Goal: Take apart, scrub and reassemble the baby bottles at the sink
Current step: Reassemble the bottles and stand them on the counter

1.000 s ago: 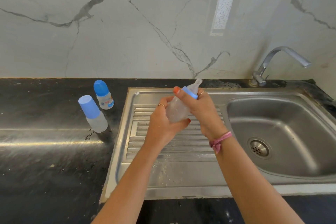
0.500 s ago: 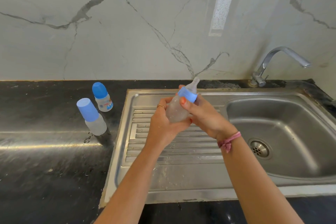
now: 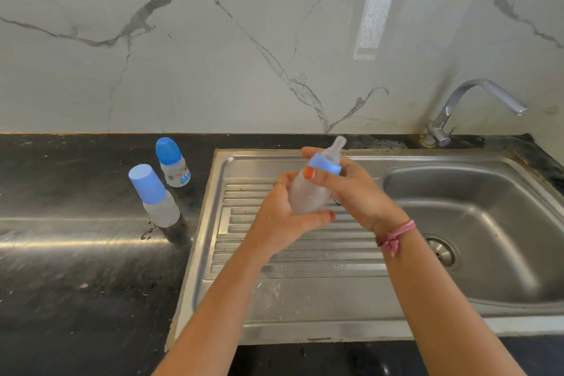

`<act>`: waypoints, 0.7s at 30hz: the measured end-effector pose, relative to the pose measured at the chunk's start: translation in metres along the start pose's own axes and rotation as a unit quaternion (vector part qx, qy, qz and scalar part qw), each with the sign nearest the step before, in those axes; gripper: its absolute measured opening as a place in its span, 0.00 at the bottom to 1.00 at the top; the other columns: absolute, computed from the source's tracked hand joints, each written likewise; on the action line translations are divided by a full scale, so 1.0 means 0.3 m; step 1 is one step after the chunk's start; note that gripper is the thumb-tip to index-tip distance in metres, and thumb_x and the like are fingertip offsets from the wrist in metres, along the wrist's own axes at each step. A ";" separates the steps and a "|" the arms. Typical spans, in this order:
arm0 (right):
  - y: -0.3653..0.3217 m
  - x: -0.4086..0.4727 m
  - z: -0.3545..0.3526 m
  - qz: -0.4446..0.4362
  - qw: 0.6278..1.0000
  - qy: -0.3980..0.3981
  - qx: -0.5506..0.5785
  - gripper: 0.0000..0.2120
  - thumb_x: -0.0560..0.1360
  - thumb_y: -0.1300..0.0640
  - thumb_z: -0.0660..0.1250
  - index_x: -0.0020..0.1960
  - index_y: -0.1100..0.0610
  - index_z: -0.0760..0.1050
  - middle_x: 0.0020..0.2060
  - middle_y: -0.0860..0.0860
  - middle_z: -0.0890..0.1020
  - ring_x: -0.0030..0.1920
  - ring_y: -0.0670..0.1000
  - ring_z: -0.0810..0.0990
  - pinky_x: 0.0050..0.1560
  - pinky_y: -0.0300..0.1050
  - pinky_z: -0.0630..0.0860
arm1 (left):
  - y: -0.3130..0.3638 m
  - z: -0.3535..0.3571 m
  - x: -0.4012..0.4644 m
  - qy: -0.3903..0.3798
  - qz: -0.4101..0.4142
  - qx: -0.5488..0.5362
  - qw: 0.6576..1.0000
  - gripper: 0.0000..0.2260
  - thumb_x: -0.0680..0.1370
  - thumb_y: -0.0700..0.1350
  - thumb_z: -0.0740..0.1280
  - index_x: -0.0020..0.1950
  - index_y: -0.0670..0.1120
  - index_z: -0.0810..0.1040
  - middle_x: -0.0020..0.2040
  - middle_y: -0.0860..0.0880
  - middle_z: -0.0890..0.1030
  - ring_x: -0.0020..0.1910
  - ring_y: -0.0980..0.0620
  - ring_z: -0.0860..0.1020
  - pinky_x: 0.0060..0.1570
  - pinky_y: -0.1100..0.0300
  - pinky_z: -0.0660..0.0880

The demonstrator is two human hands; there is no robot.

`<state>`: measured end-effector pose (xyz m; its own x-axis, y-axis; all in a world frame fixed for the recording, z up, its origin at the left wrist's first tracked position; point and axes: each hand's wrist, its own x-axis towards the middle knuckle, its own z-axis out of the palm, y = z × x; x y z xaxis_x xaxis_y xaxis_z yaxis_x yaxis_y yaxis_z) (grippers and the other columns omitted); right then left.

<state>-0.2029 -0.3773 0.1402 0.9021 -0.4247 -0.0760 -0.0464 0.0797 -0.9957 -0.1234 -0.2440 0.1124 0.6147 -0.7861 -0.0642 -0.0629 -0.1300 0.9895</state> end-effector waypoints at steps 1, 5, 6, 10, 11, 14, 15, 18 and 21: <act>-0.006 0.001 -0.017 0.000 1.000 -0.031 -0.005 0.21 0.68 0.51 0.74 0.61 0.49 0.78 0.58 0.54 0.82 0.59 0.48 0.81 0.61 0.45 0.77 | 0.008 -0.014 -0.001 -0.073 -0.030 -0.041 0.996 0.28 0.63 0.50 0.80 0.58 0.58 0.71 0.48 0.59 0.82 0.47 0.63 0.81 0.44 0.64 0.78; -0.010 0.009 -0.038 -0.019 0.986 -0.135 0.094 0.23 0.69 0.55 0.70 0.62 0.61 0.77 0.66 0.53 0.77 0.68 0.51 0.74 0.63 0.48 0.76 | 0.012 -0.068 0.009 -0.301 -0.104 -0.282 0.905 0.22 0.70 0.48 0.75 0.63 0.47 0.78 0.55 0.46 0.81 0.53 0.48 0.81 0.46 0.52 0.81; -0.010 0.011 -0.030 -0.028 0.980 -0.163 0.109 0.21 0.69 0.56 0.69 0.61 0.60 0.78 0.67 0.53 0.76 0.69 0.52 0.73 0.65 0.50 0.74 | 0.003 -0.073 0.015 -0.322 -0.122 -0.303 0.889 0.22 0.69 0.50 0.77 0.61 0.46 0.80 0.54 0.44 0.81 0.50 0.48 0.81 0.44 0.54 0.81; -0.010 0.016 0.023 -0.060 0.953 -0.290 0.068 0.15 0.70 0.59 0.66 0.55 0.49 0.81 0.68 0.54 0.75 0.72 0.58 0.69 0.72 0.65 0.61 | -0.038 -0.044 0.026 -0.446 -0.114 -0.303 0.834 0.29 0.68 0.55 0.77 0.64 0.42 0.77 0.56 0.42 0.80 0.51 0.49 0.81 0.36 0.62 0.80; -0.007 0.019 0.027 -0.055 0.947 -0.311 0.057 0.16 0.71 0.58 0.65 0.57 0.50 0.81 0.68 0.55 0.75 0.72 0.58 0.69 0.72 0.66 0.59 | -0.045 -0.030 0.026 -0.465 -0.087 -0.302 0.828 0.29 0.69 0.55 0.76 0.65 0.42 0.76 0.58 0.42 0.80 0.53 0.47 0.81 0.37 0.62 0.81; -0.011 0.027 0.028 -0.020 0.953 -0.303 0.017 0.16 0.71 0.55 0.66 0.58 0.53 0.81 0.66 0.55 0.77 0.69 0.59 0.72 0.72 0.67 0.61 | -0.043 -0.011 0.027 -0.460 -0.054 -0.308 0.831 0.26 0.71 0.50 0.75 0.66 0.43 0.75 0.56 0.44 0.81 0.52 0.45 0.81 0.34 0.62 0.80; -0.013 0.029 0.029 -0.007 0.960 -0.280 0.007 0.15 0.70 0.54 0.66 0.55 0.52 0.82 0.64 0.55 0.79 0.66 0.62 0.74 0.69 0.69 0.63 | -0.035 -0.011 0.024 -0.439 -0.058 -0.306 0.843 0.24 0.70 0.49 0.76 0.64 0.44 0.77 0.53 0.46 0.81 0.51 0.46 0.81 0.33 0.63 0.79; -0.028 0.032 0.027 0.024 0.982 -0.186 -0.034 0.09 0.67 0.51 0.69 0.46 0.48 0.83 0.57 0.52 0.83 0.47 0.62 0.81 0.42 0.60 0.76 | -0.009 -0.018 0.017 -0.333 -0.071 -0.244 0.908 0.16 0.67 0.47 0.75 0.54 0.51 0.81 0.47 0.49 0.82 0.48 0.48 0.82 0.33 0.62 0.77; -0.015 0.032 0.025 0.018 0.993 -0.113 -0.033 0.08 0.66 0.54 0.72 0.45 0.52 0.84 0.53 0.50 0.85 0.48 0.51 0.83 0.44 0.48 0.78 | -0.002 -0.013 0.026 -0.220 -0.068 -0.153 0.961 0.12 0.66 0.47 0.74 0.48 0.53 0.83 0.44 0.50 0.82 0.46 0.50 0.81 0.38 0.59 0.75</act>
<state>-0.1909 -0.3748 0.1445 0.9721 -0.2098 -0.1048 -0.1012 0.0276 -0.9945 -0.1155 -0.2478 0.1119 0.2045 -0.9625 -0.1784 0.2695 -0.1199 0.9555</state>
